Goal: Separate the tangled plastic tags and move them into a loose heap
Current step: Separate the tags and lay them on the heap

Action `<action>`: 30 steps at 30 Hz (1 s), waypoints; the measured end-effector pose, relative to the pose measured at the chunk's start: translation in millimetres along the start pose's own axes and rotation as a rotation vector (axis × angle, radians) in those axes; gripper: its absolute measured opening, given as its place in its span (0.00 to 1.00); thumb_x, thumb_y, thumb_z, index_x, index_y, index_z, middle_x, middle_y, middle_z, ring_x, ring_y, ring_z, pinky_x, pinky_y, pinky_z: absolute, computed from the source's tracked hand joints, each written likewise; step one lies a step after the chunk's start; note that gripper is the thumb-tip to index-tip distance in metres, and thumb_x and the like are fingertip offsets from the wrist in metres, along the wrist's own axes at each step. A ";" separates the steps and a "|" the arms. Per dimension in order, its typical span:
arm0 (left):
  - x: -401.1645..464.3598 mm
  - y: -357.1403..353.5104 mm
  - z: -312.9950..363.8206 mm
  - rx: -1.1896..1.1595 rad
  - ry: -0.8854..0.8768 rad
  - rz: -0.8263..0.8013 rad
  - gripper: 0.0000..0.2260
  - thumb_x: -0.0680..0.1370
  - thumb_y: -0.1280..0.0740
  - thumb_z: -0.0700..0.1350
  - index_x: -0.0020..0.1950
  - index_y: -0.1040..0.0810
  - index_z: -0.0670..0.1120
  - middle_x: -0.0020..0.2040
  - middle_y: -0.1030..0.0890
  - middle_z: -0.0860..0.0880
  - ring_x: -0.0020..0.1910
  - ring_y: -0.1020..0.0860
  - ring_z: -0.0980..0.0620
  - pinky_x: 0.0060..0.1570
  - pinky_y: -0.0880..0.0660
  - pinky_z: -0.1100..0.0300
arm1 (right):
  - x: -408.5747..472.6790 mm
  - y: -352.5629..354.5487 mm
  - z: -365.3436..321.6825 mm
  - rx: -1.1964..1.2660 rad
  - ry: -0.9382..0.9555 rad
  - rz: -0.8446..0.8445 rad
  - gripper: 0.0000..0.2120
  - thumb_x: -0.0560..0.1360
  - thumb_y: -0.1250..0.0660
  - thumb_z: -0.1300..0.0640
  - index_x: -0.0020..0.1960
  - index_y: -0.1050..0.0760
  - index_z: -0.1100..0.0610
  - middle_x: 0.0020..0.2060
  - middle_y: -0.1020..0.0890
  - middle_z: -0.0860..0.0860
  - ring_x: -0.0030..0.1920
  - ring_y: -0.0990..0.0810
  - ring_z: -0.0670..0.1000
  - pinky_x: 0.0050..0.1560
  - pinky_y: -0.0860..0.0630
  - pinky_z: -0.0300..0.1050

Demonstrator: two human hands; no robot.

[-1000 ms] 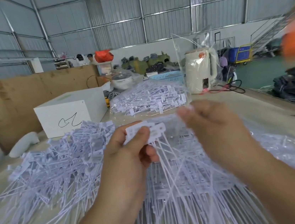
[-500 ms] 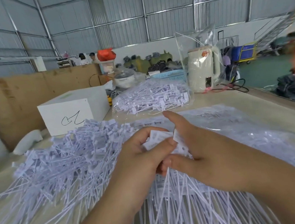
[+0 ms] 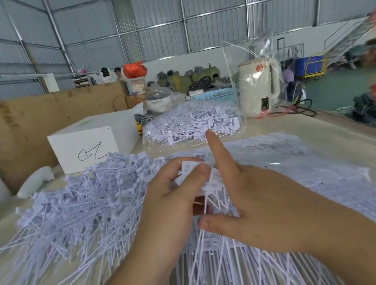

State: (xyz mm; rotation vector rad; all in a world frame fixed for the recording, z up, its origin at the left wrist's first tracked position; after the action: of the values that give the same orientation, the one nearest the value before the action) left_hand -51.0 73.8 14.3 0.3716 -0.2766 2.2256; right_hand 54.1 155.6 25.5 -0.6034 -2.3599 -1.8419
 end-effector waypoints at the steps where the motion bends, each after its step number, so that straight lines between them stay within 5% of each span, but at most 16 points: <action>1: -0.6 -0.8 0.8 -0.009 0.002 -0.014 0.05 0.72 0.26 0.47 0.46 0.17 0.48 0.39 0.17 0.46 0.33 0.20 0.50 0.29 0.24 0.59 | 0.6 -0.8 0.7 -0.006 -0.006 -0.001 0.52 0.73 0.39 0.30 0.65 0.86 0.36 0.70 0.31 0.47 0.41 0.30 0.38 0.39 0.35 0.33; 7: 1.3 1.7 0.9 0.056 -0.012 0.015 0.07 0.73 0.27 0.36 0.47 0.18 0.45 0.37 0.17 0.47 0.32 0.20 0.52 0.29 0.24 0.60 | 1.6 -1.8 8.5 0.059 -0.029 0.045 0.50 0.70 0.39 0.28 0.70 0.78 0.33 0.45 0.30 0.31 0.39 0.29 0.36 0.37 0.33 0.34; 9: 2.6 5.2 2.8 0.035 -0.018 0.040 0.07 0.72 0.27 0.36 0.46 0.18 0.46 0.38 0.16 0.47 0.33 0.19 0.53 0.29 0.24 0.62 | 3.4 3.9 16.5 0.096 -0.070 0.034 0.39 0.70 0.39 0.29 0.75 0.53 0.33 0.41 0.23 0.37 0.37 0.25 0.37 0.38 0.28 0.39; 11: 4.0 9.3 5.1 -0.006 -0.013 0.067 0.07 0.71 0.27 0.36 0.48 0.18 0.44 0.39 0.15 0.45 0.33 0.19 0.51 0.28 0.23 0.61 | 4.6 9.6 23.8 0.235 -0.082 0.009 0.13 0.73 0.37 0.33 0.54 0.26 0.37 0.30 0.23 0.42 0.29 0.27 0.41 0.35 0.28 0.43; 12: 4.5 10.4 5.9 -0.019 -0.010 0.075 0.07 0.71 0.27 0.36 0.48 0.19 0.43 0.39 0.15 0.44 0.32 0.19 0.50 0.28 0.23 0.60 | 4.6 11.9 26.4 0.337 -0.080 0.004 0.09 0.75 0.36 0.37 0.41 0.25 0.40 0.26 0.27 0.44 0.26 0.30 0.45 0.34 0.31 0.45; 14: 5.1 11.0 5.6 -0.024 0.005 0.081 0.07 0.71 0.28 0.36 0.48 0.19 0.42 0.39 0.16 0.44 0.32 0.19 0.50 0.27 0.23 0.60 | 6.1 12.1 29.5 0.442 -0.081 -0.030 0.17 0.77 0.35 0.42 0.31 0.30 0.44 0.23 0.34 0.44 0.26 0.34 0.48 0.34 0.34 0.47; 18: 4.5 9.9 3.7 0.007 0.039 0.060 0.09 0.69 0.25 0.41 0.47 0.18 0.44 0.39 0.16 0.46 0.33 0.19 0.51 0.29 0.22 0.60 | 6.7 9.3 29.1 0.489 -0.084 -0.072 0.21 0.78 0.35 0.46 0.31 0.36 0.52 0.24 0.37 0.44 0.26 0.39 0.45 0.31 0.40 0.41; 23: 4.0 10.1 3.9 0.015 0.011 0.067 0.15 0.57 0.24 0.52 0.40 0.17 0.49 0.37 0.16 0.47 0.33 0.18 0.51 0.31 0.21 0.58 | 3.3 12.2 24.0 0.489 -0.062 -0.112 0.22 0.79 0.35 0.47 0.29 0.36 0.49 0.24 0.37 0.43 0.25 0.39 0.44 0.29 0.41 0.39; 27: 5.6 9.7 4.5 -0.101 -0.012 0.122 0.11 0.59 0.25 0.50 0.40 0.17 0.50 0.37 0.16 0.47 0.33 0.18 0.50 0.30 0.23 0.59 | 5.4 11.8 13.4 0.570 -0.110 0.107 0.21 0.78 0.34 0.48 0.31 0.36 0.54 0.22 0.36 0.44 0.23 0.39 0.44 0.26 0.40 0.39; 30: 4.1 14.3 4.1 -0.154 -0.015 0.202 0.09 0.61 0.26 0.49 0.40 0.17 0.50 0.37 0.16 0.48 0.33 0.18 0.51 0.30 0.22 0.59 | 5.5 25.7 28.0 0.644 -0.209 0.499 0.21 0.78 0.37 0.44 0.35 0.33 0.57 0.22 0.33 0.45 0.21 0.35 0.42 0.24 0.37 0.32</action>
State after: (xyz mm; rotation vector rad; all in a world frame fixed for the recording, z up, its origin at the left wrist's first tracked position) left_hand -63.9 66.5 18.6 0.2880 -0.5101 2.3803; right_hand 63.0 188.6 43.1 -1.1783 -2.4145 -0.7904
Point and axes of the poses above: each hand's wrist, its own x-axis towards the middle knuckle, its own y-axis out of the back of the hand, z = x × y, the point moved 4 cm from there along x, towards the middle knuckle
